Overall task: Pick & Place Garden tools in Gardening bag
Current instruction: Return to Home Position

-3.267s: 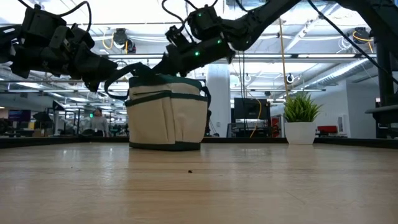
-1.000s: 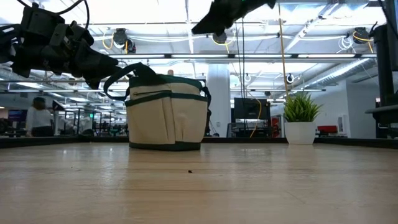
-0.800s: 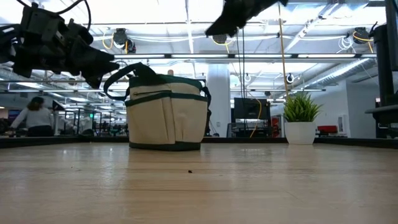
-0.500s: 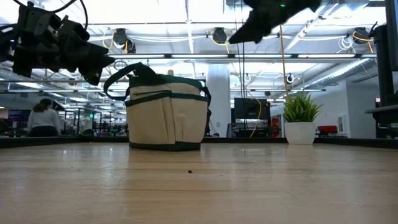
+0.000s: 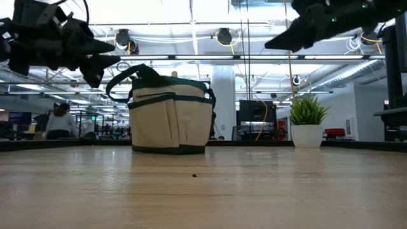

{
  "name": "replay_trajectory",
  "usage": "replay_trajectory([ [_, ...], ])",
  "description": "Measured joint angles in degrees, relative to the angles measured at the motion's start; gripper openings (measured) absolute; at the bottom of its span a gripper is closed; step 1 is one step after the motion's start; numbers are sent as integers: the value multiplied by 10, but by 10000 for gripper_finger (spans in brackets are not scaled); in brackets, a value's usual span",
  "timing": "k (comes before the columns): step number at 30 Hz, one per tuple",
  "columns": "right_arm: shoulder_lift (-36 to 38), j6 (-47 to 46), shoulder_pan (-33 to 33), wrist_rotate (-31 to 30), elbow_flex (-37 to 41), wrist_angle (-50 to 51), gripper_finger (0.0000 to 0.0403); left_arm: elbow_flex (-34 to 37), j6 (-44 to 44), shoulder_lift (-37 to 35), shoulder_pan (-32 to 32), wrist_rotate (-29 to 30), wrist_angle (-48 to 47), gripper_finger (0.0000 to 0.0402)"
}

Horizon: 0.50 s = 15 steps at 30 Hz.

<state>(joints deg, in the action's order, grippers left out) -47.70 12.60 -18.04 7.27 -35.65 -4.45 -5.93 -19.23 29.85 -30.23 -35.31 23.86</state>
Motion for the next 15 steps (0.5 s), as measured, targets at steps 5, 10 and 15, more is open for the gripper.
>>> replay_trajectory([
  [5,38,-26,0,-41,42,-31,0,0,-5,0,108,93,2,145],
  [10,58,-45,0,-43,52,-31,0,0,-10,-1,201,152,2,145],
  [15,63,-59,0,-43,52,-29,0,-1,-8,-17,250,184,0,145],
])
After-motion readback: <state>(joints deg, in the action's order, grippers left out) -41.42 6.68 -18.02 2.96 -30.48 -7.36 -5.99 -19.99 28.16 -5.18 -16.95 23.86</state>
